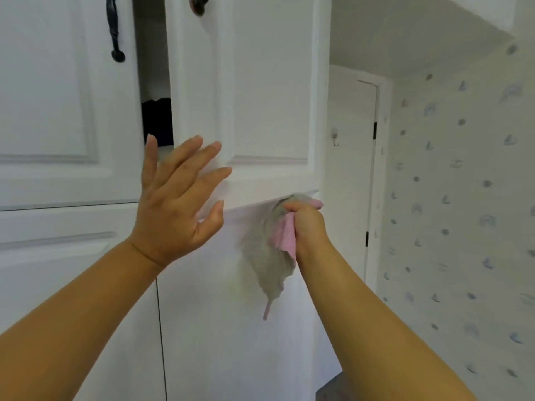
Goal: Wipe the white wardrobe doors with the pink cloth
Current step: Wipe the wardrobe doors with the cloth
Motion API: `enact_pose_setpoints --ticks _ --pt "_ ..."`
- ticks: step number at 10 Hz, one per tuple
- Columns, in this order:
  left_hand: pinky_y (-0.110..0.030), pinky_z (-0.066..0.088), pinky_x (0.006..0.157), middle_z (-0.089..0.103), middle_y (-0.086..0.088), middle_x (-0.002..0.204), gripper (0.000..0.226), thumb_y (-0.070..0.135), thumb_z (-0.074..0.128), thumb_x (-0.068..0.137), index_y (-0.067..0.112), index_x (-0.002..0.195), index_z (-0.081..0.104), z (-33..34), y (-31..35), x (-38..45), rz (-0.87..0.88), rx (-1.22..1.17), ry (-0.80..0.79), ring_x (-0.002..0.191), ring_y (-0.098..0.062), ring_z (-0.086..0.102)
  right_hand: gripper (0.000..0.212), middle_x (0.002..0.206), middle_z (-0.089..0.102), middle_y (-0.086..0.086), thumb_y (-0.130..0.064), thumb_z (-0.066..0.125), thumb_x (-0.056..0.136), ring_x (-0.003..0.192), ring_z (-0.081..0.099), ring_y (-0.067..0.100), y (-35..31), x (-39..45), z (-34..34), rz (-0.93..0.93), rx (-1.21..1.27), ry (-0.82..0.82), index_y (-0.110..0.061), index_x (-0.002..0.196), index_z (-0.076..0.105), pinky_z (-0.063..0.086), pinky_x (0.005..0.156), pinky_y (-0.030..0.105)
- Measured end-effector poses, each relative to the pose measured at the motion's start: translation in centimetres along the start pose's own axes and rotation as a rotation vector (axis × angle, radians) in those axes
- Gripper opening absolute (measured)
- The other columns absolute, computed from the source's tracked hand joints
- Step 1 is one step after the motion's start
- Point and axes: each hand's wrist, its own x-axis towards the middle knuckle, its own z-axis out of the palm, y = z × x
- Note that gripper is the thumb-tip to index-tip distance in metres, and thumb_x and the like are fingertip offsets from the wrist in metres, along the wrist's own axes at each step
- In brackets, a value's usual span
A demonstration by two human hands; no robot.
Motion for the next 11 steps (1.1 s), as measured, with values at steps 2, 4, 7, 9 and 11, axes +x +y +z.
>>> enact_pose_setpoints --ticks 2,4,7,9,11 --pt "-0.073 0.012 0.114 0.048 -0.013 0.149 0.061 0.057 0.066 0.083 0.01 0.122 0.07 0.9 -4.7 -3.1 0.001 0.223 -0.188 0.144 -0.035 0.034 0.051 0.092 0.063 0.017 -0.005 0.057 0.092 0.098 0.065 0.043 -0.8 4.7 -1.6 -0.116 -0.141 0.11 0.005 0.141 0.047 0.048 0.101 0.052" --pt "-0.071 0.009 0.114 0.024 -0.013 0.163 0.069 0.055 0.052 0.098 0.014 0.152 0.039 2.8 -8.9 -5.9 0.02 0.415 -0.324 0.151 -0.036 0.019 0.015 0.084 0.045 0.006 -0.03 0.051 0.091 0.078 0.045 0.016 0.7 9.8 -2.0 -0.277 -0.417 0.093 -0.019 0.097 0.043 0.043 0.073 0.037" --pt "-0.064 0.003 0.119 0.013 -0.014 0.166 0.059 0.037 0.04 0.105 0.012 0.156 0.027 5.7 -9.7 -8.0 -0.142 0.412 -0.454 0.153 -0.034 0.009 0.069 0.161 0.024 0.021 -0.04 0.037 0.106 0.153 0.011 0.03 8.6 9.2 2.1 -0.611 -0.699 -0.028 0.007 0.154 0.018 0.002 0.126 0.043" --pt "-0.061 0.005 0.121 0.012 -0.015 0.166 0.058 0.032 0.031 0.106 0.012 0.159 0.018 6.9 -9.2 -8.8 -0.196 0.393 -0.418 0.154 -0.032 0.008 0.053 0.146 0.044 0.031 -0.023 0.044 0.103 0.145 0.026 0.039 13.3 8.0 6.3 -1.061 -0.909 -0.089 0.016 0.138 0.043 0.013 0.121 0.061" --pt "-0.059 0.005 0.12 0.015 -0.017 0.165 0.058 0.033 0.028 0.105 0.009 0.158 0.019 7.7 -9.3 -9.3 -0.161 0.455 -0.368 0.153 -0.034 0.013 0.074 0.166 0.018 0.01 -0.043 0.05 0.097 0.155 0.008 0.021 13.0 7.7 8.6 -1.369 -1.011 -0.635 -0.008 0.157 0.026 0.007 0.127 0.045"
